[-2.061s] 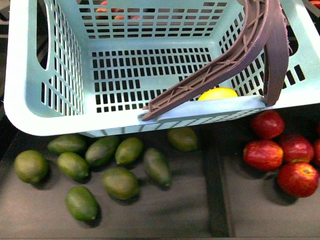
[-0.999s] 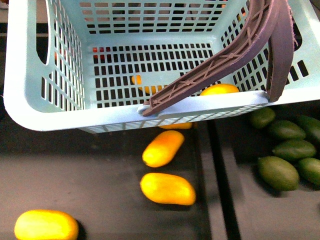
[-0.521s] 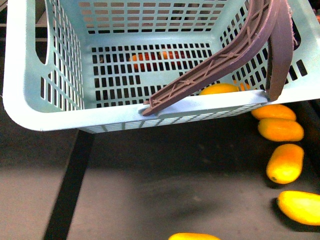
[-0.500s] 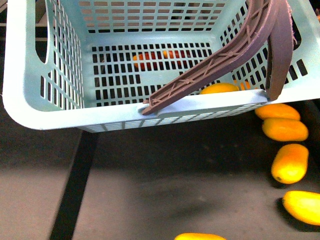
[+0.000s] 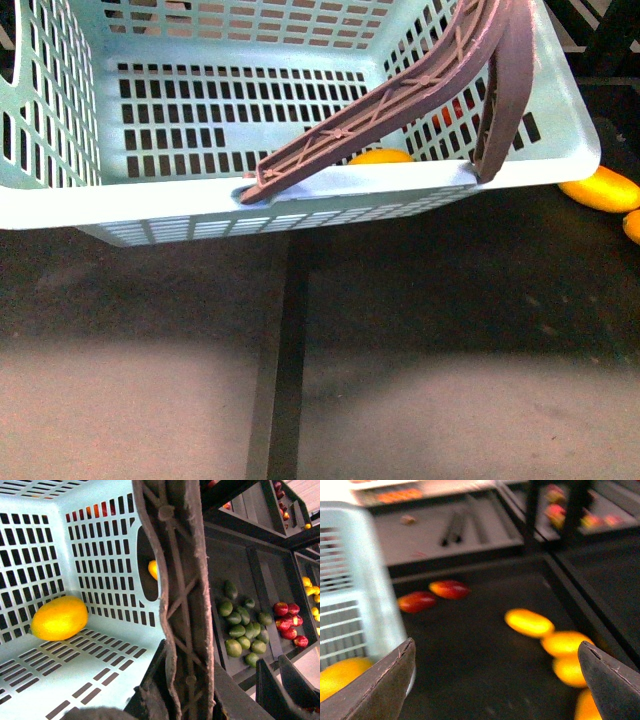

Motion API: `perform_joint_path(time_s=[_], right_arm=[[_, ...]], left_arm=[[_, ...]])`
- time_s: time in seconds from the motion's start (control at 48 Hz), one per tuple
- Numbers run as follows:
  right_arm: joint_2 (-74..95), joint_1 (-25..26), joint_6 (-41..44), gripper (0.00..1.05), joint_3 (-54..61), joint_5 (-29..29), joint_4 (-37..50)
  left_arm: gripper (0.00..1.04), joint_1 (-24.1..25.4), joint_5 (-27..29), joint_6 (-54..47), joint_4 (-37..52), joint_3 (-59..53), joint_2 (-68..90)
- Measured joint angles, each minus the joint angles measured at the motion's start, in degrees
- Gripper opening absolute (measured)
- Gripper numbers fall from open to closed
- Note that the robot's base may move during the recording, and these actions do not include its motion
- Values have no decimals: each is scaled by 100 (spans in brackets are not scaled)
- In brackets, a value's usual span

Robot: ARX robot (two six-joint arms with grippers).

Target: Pick lemon and mango into basket

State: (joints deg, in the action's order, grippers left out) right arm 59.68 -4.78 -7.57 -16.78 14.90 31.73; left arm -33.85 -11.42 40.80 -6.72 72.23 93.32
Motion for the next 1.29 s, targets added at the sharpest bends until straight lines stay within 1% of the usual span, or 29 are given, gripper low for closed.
perform_joint_path(time_s=[0.021,0.042,0.083,0.167,0.271,0.354,0.437,0.583,0.708,0.791,0.999,1.291], right_arm=[[33,66,-343,96,-219,391,-518],[116,190,-649,96,-444,555,-1001],[319,448,-960,96,-682,518,-1386],[859,994,-1368,96,-1045,173,-1403],[1510,1602,-1591,96,-1486,-149,-1266],[2328,2243,-1810,96,-1971,-459,-1213],[3091,2667,-1873,96,-2310,-538,-1137],[4297,3134,-1928,96,-2715,-487,-1064],[5182,3348,-2017,96,-2879,-417,-1045],[5626,3392,-2105,96,-2933,-398,-1027],[6249,3327,-2334,96,-2946,-402,-973],[6933,3254,-2577,96,-3077,-396,-780]], left_arm=[[7,-4,-11,4,0,0,0],[7,-13,-37,20,0,0,0],[7,-37,-107,50,0,0,0],[7,-66,-170,48,0,0,0],[7,-92,-260,52,0,0,0],[7,-105,-289,70,0,0,0],[7,-105,-267,79,0,0,0],[7,-94,-129,70,0,0,0],[7,-74,-79,61,0,0,0],[7,-74,-92,63,0,0,0],[7,-87,-212,74,0,0,0],[7,-96,-164,72,0,0,0]])
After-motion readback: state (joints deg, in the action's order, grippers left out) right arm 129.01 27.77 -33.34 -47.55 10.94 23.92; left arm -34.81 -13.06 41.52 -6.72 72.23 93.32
